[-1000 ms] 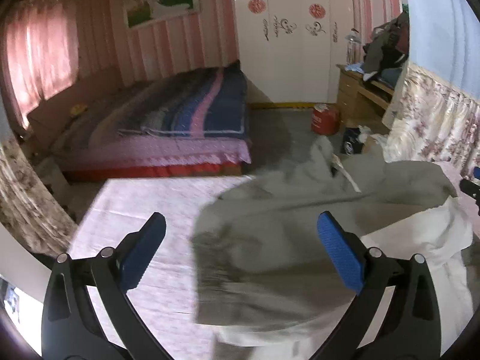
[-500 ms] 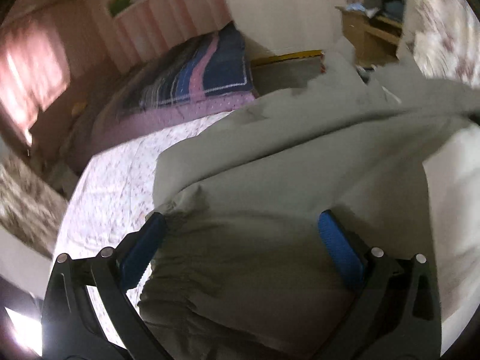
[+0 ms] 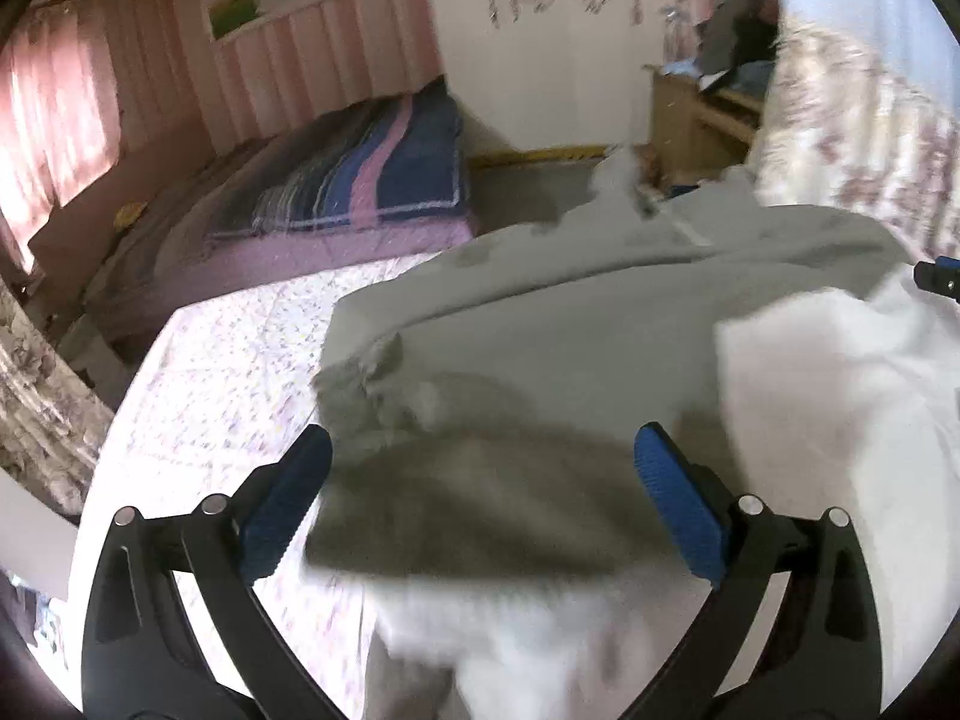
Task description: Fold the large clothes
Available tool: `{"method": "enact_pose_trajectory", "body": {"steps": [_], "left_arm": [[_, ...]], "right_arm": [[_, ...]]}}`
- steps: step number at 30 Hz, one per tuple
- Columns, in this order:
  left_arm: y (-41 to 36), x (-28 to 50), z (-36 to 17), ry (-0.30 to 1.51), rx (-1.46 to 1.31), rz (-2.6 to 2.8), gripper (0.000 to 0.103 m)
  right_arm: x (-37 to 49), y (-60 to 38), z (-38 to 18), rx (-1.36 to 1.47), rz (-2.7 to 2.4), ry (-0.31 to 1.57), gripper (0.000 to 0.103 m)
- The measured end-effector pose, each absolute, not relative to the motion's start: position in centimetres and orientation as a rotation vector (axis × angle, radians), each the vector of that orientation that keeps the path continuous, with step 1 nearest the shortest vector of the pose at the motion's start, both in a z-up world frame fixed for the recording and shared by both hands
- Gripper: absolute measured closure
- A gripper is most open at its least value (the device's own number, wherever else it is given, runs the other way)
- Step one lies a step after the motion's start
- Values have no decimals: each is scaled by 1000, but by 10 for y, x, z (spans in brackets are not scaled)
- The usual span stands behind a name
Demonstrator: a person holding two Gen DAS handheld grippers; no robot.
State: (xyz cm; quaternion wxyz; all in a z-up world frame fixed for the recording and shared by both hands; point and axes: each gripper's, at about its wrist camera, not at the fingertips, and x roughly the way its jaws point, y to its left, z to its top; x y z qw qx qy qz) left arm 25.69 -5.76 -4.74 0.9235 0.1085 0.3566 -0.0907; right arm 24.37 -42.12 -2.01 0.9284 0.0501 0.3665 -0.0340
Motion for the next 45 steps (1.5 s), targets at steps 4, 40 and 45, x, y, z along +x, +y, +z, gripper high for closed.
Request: {"method": "enact_pose_trajectory", "body": {"steps": [4, 40, 45], "left_arm": [[-34, 187, -32, 639, 250, -166, 3], [64, -107, -109, 776, 48, -206, 7], [53, -103, -114, 800, 27, -303, 64]], "right_arm": [[159, -422, -2, 53, -55, 698, 19], [-184, -445, -98, 208, -90, 847, 70], [-185, -445, -93, 234, -65, 841, 79]]}}
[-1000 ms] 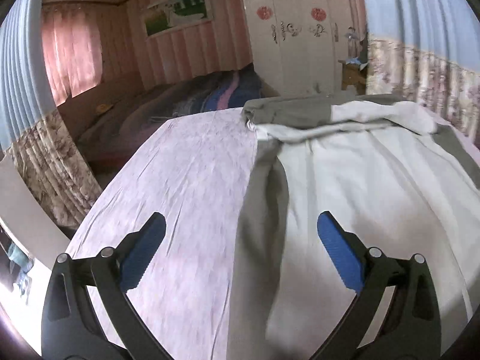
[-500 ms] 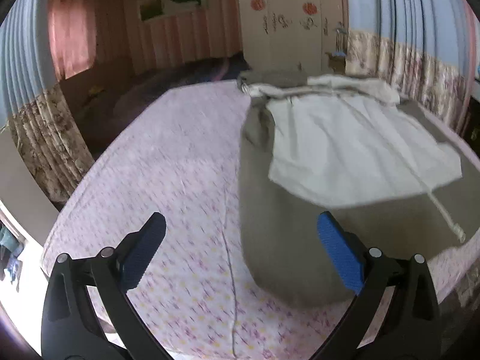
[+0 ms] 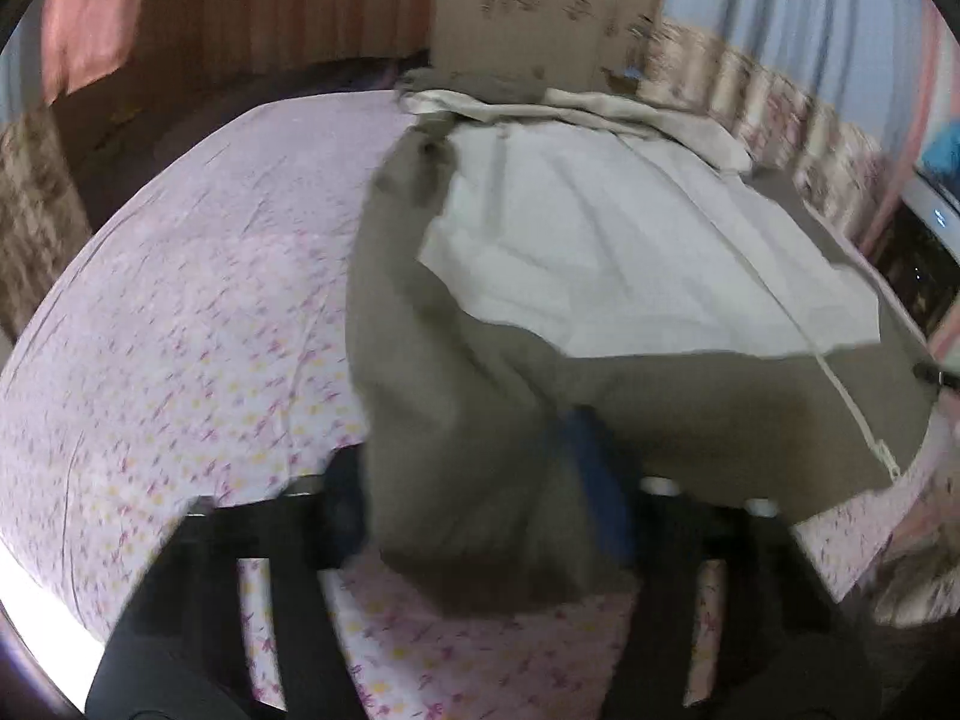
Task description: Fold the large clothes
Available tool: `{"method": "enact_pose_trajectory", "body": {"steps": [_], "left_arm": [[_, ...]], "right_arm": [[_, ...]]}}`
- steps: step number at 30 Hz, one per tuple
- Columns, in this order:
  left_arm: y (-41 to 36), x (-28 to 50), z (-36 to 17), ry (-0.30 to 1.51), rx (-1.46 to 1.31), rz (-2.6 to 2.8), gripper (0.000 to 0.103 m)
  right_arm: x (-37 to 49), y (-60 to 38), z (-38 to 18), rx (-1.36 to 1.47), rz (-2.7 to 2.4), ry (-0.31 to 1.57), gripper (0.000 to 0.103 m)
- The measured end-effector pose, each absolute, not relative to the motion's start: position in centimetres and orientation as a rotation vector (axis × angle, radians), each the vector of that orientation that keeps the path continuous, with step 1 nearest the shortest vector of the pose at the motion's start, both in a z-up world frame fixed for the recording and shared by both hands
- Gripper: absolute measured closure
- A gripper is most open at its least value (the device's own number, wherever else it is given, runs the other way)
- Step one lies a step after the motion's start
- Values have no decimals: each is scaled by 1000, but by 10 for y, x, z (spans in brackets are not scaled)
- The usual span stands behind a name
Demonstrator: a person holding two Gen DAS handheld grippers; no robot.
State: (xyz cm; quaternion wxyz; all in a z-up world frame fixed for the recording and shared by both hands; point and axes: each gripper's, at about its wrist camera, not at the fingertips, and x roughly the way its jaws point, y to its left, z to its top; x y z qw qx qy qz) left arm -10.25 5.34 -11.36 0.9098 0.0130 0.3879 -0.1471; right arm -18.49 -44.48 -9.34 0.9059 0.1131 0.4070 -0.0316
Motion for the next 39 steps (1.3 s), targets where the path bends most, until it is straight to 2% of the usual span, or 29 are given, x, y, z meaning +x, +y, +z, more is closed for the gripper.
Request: {"method": "enact_pose_trajectory", "body": {"steps": [3, 5, 8, 15, 23, 31, 39], "left_arm": [[57, -100, -107, 804, 3, -315, 84], [59, -99, -98, 799, -1, -323, 92], [52, -102, -82, 785, 46, -326, 96], [56, -92, -27, 751, 31, -333, 96], [46, -3, 23, 709, -2, -346, 95], [16, 142, 56, 672, -9, -296, 94], [-24, 271, 39, 724, 86, -182, 94]], "right_arm": [[-187, -447, -84, 259, -55, 814, 81], [-189, -448, -74, 254, -48, 788, 81], [-188, -449, -57, 245, -40, 755, 82], [-172, -451, -11, 201, -9, 652, 83], [-88, -463, 39, 147, 4, 538, 83], [67, -497, 78, 169, -37, 509, 83], [216, -518, 71, 172, -108, 560, 87]]}}
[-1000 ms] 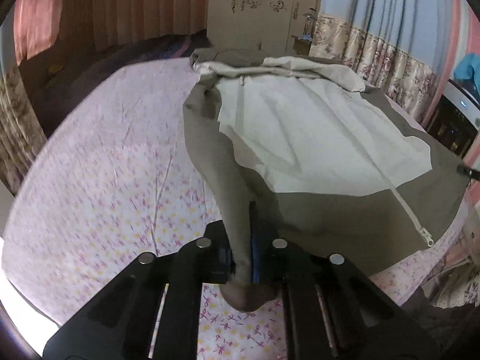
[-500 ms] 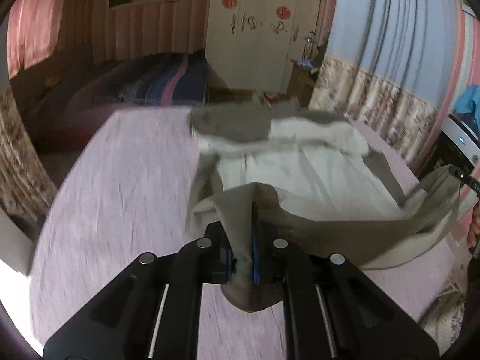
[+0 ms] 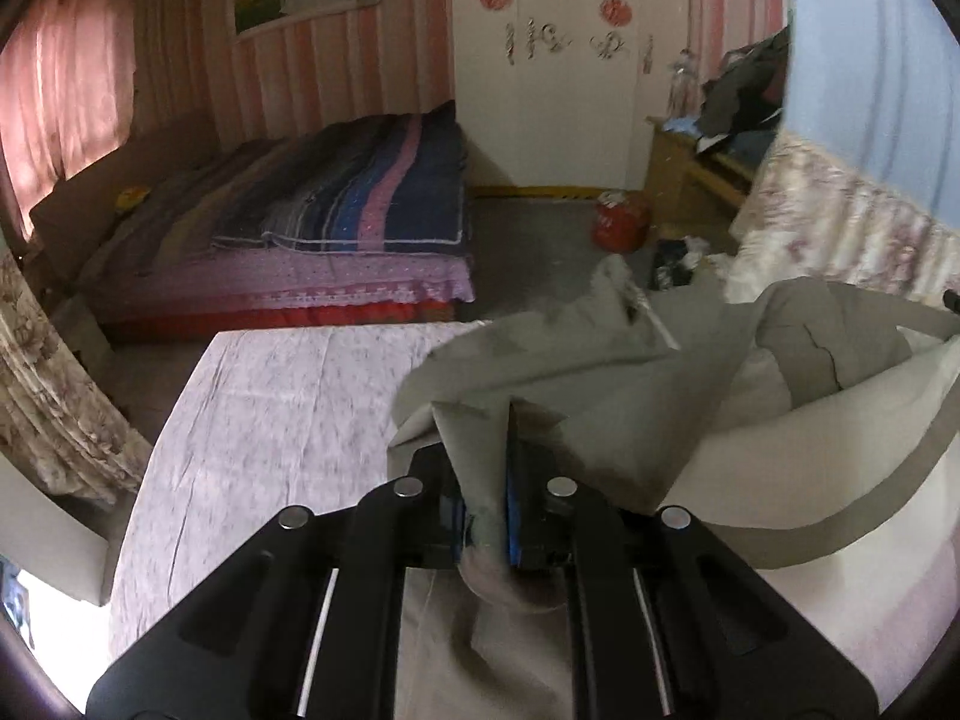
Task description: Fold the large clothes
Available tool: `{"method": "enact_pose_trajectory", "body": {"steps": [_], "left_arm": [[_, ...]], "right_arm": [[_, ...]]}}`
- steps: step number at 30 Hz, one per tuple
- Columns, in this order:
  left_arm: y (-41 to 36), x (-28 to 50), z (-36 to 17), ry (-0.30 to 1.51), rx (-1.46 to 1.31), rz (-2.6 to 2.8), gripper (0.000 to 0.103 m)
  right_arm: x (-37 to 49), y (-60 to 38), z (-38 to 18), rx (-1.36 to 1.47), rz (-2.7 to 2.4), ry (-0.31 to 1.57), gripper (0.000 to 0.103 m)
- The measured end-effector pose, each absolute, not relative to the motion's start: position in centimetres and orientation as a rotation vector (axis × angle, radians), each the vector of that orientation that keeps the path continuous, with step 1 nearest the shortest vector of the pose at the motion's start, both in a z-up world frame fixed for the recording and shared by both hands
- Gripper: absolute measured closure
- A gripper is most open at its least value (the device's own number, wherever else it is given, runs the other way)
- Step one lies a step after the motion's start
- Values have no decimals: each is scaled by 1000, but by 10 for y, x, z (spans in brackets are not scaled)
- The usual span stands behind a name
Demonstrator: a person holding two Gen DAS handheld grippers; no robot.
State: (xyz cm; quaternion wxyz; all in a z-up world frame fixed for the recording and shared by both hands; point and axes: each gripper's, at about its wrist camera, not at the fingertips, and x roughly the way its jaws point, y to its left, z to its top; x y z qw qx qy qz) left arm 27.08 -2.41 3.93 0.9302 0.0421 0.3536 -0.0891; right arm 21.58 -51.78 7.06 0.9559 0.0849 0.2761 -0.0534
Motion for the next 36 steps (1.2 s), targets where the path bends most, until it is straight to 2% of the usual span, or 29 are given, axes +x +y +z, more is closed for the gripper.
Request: {"method": "enact_pose_trajectory", "body": {"steps": [6, 12, 14, 15, 16, 17, 18, 19, 20, 22, 26, 32, 36], "left_arm": [[-35, 339, 34, 766, 46, -147, 92], [-36, 390, 9, 859, -14, -103, 85], [-35, 404, -6, 914, -37, -106, 81], [-33, 410, -12, 941, -63, -125, 74], [-31, 414, -16, 967, -92, -150, 67], [-29, 414, -19, 983, -109, -167, 53], [-27, 413, -18, 983, -121, -177, 33], [-23, 409, -10, 944, -102, -147, 18], [-19, 403, -1, 891, -75, -104, 4], [-11, 396, 19, 822, -50, -100, 3], [-10, 380, 32, 802, 46, -90, 3], [-40, 324, 17, 774, 199, -197, 3], [-72, 313, 2, 810, 262, -254, 3]], "right_arm": [[300, -533, 64, 213, -169, 606, 88], [357, -534, 37, 216, -231, 684, 88], [368, -533, 26, 225, -234, 712, 84], [371, -534, 22, 233, -231, 725, 81], [373, -535, 19, 245, -230, 736, 66], [373, -537, 19, 260, -234, 733, 55], [370, -540, 22, 273, -239, 705, 36], [364, -542, 27, 275, -243, 671, 32], [358, -544, 31, 271, -251, 649, 32], [350, -551, 39, 273, -264, 630, 32], [331, -549, 42, 245, -232, 649, 32], [287, -511, 24, 130, -112, 731, 28], [282, -476, 4, 63, -32, 815, 27]]}}
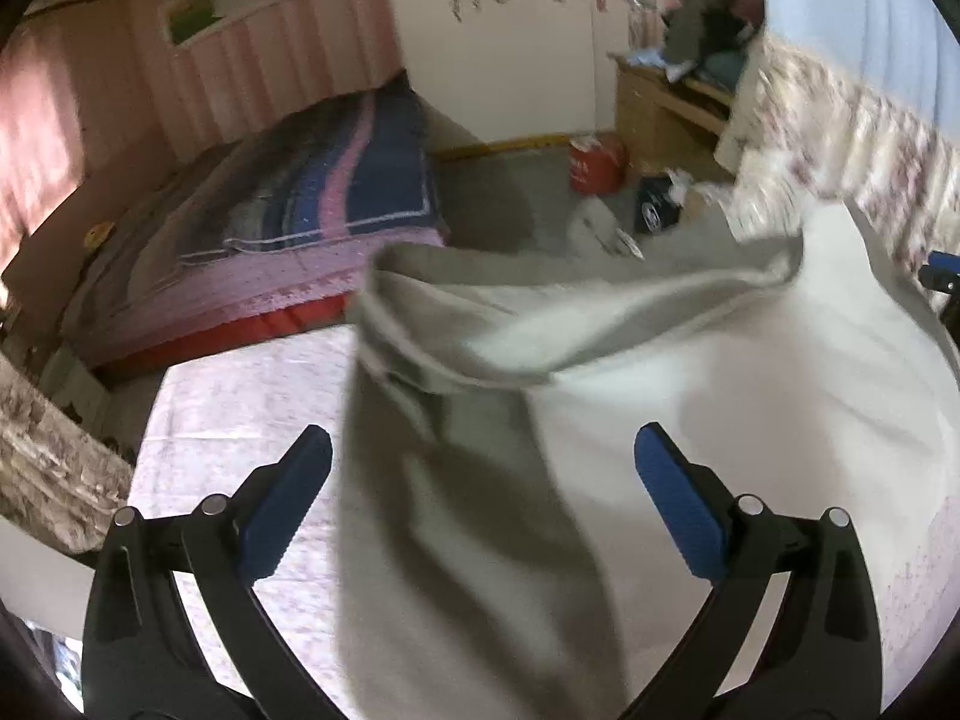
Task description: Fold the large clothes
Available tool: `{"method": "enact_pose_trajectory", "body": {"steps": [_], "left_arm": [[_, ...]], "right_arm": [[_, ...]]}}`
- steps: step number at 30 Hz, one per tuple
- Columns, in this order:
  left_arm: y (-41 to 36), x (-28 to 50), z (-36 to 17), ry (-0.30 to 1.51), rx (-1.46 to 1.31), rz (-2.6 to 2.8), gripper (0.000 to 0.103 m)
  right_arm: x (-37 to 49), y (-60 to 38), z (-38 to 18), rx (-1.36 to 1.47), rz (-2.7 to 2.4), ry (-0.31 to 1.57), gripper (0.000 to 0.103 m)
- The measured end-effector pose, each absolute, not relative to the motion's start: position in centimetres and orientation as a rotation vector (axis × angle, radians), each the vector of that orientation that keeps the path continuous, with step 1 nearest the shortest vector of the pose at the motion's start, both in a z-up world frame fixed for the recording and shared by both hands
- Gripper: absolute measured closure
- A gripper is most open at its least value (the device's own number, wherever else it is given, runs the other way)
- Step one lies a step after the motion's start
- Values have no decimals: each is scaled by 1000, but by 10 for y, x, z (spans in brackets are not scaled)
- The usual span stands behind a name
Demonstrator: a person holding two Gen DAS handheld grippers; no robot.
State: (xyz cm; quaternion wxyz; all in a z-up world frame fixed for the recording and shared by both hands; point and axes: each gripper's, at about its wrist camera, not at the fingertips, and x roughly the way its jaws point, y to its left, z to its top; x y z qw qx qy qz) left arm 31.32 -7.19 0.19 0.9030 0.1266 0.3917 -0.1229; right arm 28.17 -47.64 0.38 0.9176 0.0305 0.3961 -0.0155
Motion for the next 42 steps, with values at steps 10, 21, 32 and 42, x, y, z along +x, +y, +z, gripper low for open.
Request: {"method": "enact_pose_trajectory", "body": {"steps": [10, 21, 32, 42], "left_arm": [[-99, 368, -36, 973, 157, -190, 3], [-83, 437, -49, 917, 192, 37, 3], [-22, 400, -37, 891, 137, -46, 3], [10, 208, -36, 754, 81, -119, 3]], "right_arm": [[340, -428, -30, 65, -36, 962, 27], [412, -450, -50, 131, -132, 970, 25], [346, -485, -22, 81, -84, 900, 22], [129, -508, -36, 284, -28, 789, 22]]}}
